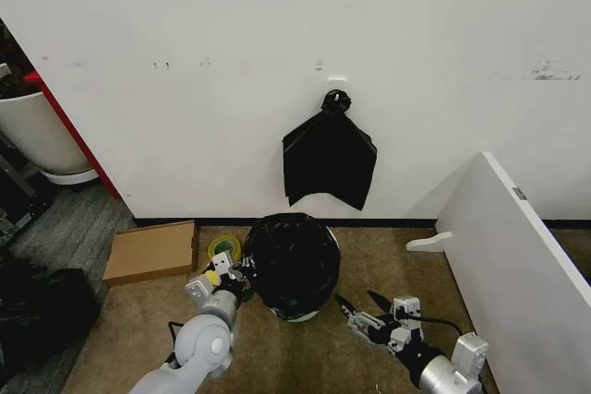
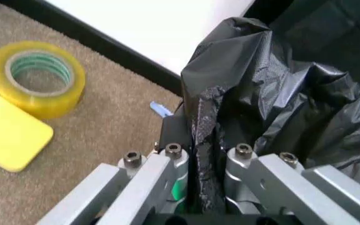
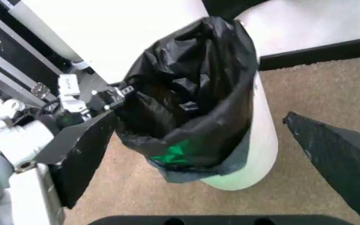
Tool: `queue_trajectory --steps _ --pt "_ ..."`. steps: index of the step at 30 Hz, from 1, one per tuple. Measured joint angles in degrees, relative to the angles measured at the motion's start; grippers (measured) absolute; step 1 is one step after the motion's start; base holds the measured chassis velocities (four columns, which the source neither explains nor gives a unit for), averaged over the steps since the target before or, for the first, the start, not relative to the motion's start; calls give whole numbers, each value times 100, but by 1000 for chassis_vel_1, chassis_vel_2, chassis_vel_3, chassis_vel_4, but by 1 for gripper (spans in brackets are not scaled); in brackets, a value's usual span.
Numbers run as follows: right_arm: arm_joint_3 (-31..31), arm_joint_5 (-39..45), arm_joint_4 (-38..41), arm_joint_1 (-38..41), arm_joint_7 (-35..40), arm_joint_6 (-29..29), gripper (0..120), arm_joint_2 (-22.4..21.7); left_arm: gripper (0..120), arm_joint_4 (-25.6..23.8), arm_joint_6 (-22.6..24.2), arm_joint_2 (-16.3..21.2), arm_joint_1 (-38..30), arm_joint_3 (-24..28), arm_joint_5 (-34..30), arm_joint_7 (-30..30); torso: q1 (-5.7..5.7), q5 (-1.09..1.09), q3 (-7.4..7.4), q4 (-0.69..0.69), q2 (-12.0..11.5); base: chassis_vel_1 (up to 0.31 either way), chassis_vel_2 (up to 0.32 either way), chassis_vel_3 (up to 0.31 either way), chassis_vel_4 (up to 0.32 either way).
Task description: Place the garbage bag over the trash bin.
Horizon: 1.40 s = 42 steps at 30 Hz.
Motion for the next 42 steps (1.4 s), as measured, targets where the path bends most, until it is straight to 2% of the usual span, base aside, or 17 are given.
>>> queue_trajectory --steps 5,7,11,12,13,15,19,20,22,23,25,29,31,33,35,37,42 --pt "-89 -23 21 51 1 -20 100 -2 22 37 18 -37 49 -37 -198 162 0 0 0 0 0 0 0 0 0" --pt "-122 -23 21 71 1 -28 100 -12 34 10 82 -28 94 -54 -197 180 0 -1 0 0 0 0 0 0 0" --pt "-136 -24 21 80 -2 -30 100 -19 45 -98 158 -4 148 -103 -188 166 0 -1 0 0 0 0 0 0 0" --pt "-151 -42 -3 106 -11 -19 100 -21 58 -308 202 92 233 -171 -176 121 0 -1 0 0 0 0 0 0 0" --pt "-153 -43 -7 108 -12 -17 100 -21 59 -319 204 100 238 -175 -174 119 0 -1 0 0 0 0 0 0 0" --pt "-183 -59 -60 135 -23 1 100 -19 70 -435 223 198 300 -210 -103 99 0 -1 0 0 0 0 0 0 0" --pt "-207 -112 -97 168 -34 42 100 6 79 -562 193 264 376 -246 190 77 0 -1 0 0 0 0 0 0 0" --pt "-207 -183 -124 200 -37 107 100 49 87 -630 118 282 428 -261 489 87 0 -1 0 0 0 0 0 0 0" --pt "-207 -301 -152 228 -27 211 100 103 91 -696 15 294 488 -282 882 115 0 -1 0 0 0 0 0 0 0" --pt "-207 -571 -204 266 35 406 100 201 98 -814 -172 293 591 -313 1451 151 0 0 0 1 0 0 0 0 0" --pt "-207 -670 -217 277 74 481 100 239 98 -859 -227 290 635 -324 1646 162 0 0 -1 0 0 0 0 0 0" --pt "-168 -1656 -262 248 390 1409 100 745 100 -1277 -813 159 1310 -442 3157 250 0 -1 -1 0 0 0 0 0 0" --pt "-142 -1922 -295 226 417 1653 100 851 100 -1328 -933 123 1460 -473 3387 263 0 -2 -1 -1 0 0 0 0 0" --pt "-63 -2747 -386 135 505 2363 100 1195 100 -1481 -1501 -79 2087 -694 4130 294 0 -1 -1 1 0 0 0 0 0" --pt "-20 -3200 -400 38 543 2749 100 1382 100 -1598 -1894 -314 2428 -922 4532 292 0 0 -1 1 0 0 0 0 0" --pt "3 -3361 -400 -3 554 2888 100 1447 100 -1635 -2010 -405 2538 -1001 4672 291 0 0 -1 -1 0 0 0 0 0" --pt "279 -3993 -411 -250 577 3540 100 1868 100 -2041 -2799 -991 3282 -1454 5562 314 0 -1 -1 0 0 0 0 0 0"
